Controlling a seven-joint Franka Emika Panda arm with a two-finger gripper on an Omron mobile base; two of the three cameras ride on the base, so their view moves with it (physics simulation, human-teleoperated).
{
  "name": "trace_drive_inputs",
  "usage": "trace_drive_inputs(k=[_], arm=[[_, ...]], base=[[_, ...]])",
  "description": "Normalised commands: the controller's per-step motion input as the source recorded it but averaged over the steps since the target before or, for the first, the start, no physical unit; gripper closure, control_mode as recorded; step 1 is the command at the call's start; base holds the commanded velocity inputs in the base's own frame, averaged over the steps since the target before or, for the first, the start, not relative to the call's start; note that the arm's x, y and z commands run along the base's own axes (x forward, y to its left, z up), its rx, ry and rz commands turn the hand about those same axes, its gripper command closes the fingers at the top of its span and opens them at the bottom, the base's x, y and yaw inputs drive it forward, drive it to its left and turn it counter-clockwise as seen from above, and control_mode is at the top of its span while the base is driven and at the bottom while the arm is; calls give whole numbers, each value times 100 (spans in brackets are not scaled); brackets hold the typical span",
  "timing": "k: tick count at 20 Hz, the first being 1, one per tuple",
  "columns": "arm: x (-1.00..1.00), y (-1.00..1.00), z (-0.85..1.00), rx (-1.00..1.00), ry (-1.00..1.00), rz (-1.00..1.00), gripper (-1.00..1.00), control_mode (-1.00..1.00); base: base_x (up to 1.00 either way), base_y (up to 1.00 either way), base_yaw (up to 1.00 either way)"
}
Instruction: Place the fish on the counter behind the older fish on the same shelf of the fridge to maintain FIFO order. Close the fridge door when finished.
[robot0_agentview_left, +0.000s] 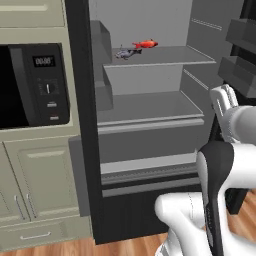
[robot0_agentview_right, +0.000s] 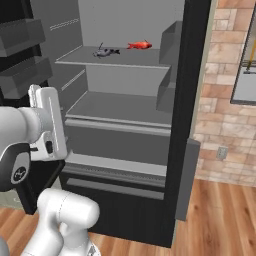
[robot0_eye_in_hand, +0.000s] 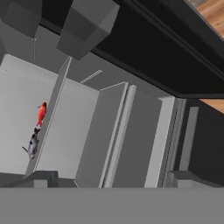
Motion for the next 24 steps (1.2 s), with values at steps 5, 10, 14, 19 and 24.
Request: trace_drive_inputs(k=[5,10,14,19,24], arm=[[0,0,0,0,0,0,-100,100],[0,-5,-4,0,0,0,-100,-100],[0,-78,-6,11,-5,0,-100,-100],[-11,-100,-4,32,-16,0,-100,-100],[-14,-100,-11,30,-26,1,-100,-100]], base=[[0,-9,0],[0,-3,0],[0,0,0],[0,0,0],[0,0,0]])
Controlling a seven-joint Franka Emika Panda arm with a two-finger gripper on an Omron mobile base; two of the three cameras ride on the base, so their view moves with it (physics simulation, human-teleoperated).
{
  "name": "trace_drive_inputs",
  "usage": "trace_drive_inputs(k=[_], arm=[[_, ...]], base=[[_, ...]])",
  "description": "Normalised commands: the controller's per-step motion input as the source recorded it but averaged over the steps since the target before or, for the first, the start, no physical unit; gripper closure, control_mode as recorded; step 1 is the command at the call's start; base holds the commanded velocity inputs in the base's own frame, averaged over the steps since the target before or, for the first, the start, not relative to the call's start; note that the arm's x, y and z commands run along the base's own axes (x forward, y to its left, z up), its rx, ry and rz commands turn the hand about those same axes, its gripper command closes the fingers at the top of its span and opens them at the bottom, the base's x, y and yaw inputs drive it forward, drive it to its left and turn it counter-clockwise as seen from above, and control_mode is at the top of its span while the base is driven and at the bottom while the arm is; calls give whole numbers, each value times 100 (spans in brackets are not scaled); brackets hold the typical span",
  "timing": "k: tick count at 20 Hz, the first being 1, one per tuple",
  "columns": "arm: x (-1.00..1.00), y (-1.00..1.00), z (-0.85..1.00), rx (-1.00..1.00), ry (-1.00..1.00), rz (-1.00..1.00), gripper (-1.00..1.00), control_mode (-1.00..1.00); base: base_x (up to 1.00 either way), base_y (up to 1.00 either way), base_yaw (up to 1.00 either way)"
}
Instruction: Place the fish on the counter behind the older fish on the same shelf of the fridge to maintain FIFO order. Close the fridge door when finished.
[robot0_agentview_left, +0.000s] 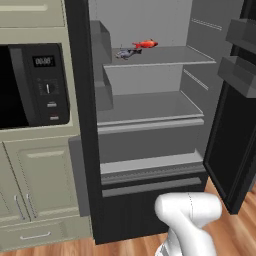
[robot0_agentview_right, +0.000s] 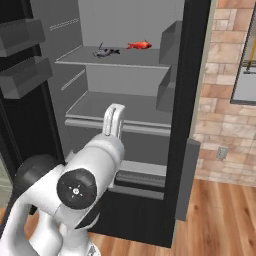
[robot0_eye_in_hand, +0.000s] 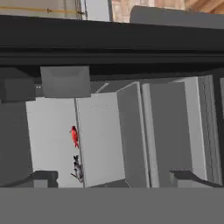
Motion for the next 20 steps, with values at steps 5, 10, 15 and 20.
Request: trace_drive_inputs(k=[5,10,15,20], arm=[[1,-100,0,23,-26,4,-100,-100],[30,-100,4,17,-23,5,-100,-100],[49,-100,0,13,-13,6,-100,-100],[33,-99,0,4,-5,1,-100,-100]], base=[[0,0,0],[0,0,0],[0,0,0],[0,0,0]])
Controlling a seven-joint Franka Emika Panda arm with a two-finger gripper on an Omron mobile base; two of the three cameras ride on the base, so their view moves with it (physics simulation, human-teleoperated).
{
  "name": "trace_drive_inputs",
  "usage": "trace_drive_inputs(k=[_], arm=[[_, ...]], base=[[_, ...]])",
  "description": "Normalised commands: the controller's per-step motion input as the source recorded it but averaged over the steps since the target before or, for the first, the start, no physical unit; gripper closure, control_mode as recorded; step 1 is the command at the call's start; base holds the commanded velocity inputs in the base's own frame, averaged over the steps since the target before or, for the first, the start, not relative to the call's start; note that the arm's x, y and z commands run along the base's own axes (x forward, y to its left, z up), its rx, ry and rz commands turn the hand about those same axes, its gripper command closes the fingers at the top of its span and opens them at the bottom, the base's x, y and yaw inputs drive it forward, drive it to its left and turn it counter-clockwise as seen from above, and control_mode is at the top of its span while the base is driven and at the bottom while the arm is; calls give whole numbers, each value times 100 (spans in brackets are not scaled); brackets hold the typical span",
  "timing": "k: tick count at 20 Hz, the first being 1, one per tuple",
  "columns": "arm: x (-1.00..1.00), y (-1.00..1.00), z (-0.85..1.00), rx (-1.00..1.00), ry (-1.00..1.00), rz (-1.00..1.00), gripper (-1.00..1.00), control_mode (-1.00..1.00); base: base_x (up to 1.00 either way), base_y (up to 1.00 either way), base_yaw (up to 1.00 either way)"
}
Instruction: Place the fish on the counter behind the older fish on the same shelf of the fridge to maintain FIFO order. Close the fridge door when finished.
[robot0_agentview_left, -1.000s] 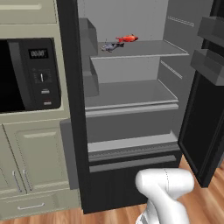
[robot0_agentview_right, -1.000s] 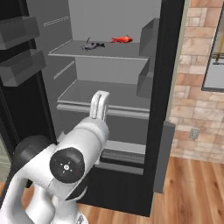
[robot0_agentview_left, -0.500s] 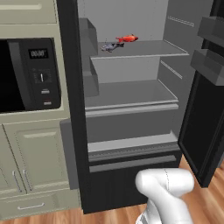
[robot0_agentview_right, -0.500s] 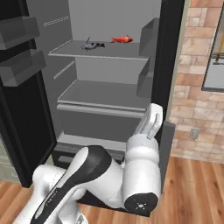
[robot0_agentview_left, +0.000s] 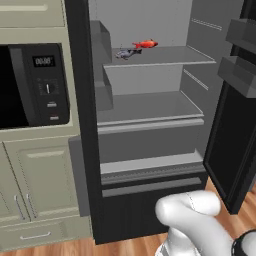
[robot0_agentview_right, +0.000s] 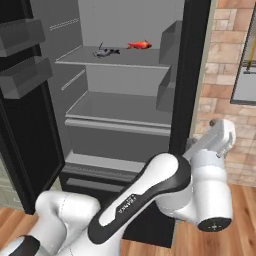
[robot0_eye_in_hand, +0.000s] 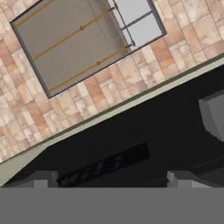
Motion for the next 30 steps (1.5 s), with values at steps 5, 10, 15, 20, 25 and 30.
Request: trace_drive_inputs(k=[5,10,15,20,25,30], arm=[[71,-59,0,0,0,9,-100,-100],[100,2,0,0,2,23,-100,-100],[63,58,0,-5,4,27,-100,-100],[20,100,2,-14,6,23,-100,-100],[9,100,8,-17,7,19,-100,-100],[27,100,20,-16,6,3,-100,-100]], base=[[0,0,0],[0,0,0],[0,0,0],[0,0,0],[0,0,0],[0,0,0]])
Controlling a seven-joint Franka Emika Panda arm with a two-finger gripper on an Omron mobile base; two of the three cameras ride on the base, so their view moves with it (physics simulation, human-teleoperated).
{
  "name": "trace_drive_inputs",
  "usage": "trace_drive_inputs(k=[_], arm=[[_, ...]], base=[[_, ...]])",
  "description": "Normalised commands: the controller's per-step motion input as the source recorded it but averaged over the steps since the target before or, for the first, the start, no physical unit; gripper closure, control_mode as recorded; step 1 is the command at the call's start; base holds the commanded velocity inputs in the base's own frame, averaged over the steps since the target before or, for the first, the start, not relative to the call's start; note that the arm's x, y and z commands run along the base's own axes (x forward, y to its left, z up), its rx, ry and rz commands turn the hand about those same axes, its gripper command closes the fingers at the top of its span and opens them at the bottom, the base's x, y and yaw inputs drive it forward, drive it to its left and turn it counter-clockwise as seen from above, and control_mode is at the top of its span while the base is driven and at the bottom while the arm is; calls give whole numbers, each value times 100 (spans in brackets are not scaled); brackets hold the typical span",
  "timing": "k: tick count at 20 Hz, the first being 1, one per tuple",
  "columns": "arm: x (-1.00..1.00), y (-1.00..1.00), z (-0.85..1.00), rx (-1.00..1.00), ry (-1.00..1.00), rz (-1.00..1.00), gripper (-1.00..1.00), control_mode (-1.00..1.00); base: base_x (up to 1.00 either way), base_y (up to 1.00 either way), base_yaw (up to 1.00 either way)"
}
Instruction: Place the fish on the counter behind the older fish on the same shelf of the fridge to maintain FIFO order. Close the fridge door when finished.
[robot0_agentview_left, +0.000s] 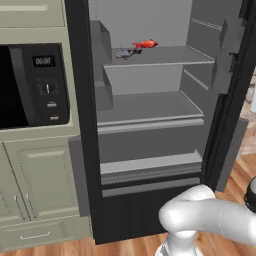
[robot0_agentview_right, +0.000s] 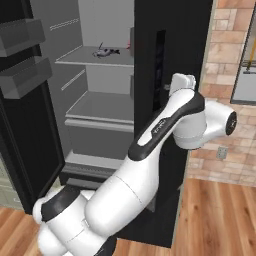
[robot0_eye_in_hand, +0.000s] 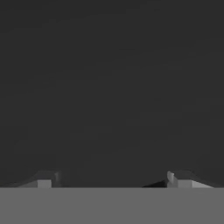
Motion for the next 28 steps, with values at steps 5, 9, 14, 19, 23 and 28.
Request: trace_drive_inputs(k=[5,9,14,19,23,28], arm=[[52,100,13,-14,2,-16,-100,-100],[71,89,8,-14,1,-23,-100,-100],[64,66,0,-15,0,-28,-100,-100],[66,34,0,-12,3,-32,-100,-100],[68,6,11,-8,8,-32,-100,-100],[55,-1,20,-1,11,-22,-100,-100]], base=[[0,0,0],[0,0,0],[0,0,0],[0,0,0],[0,0,0],[0,0,0]])
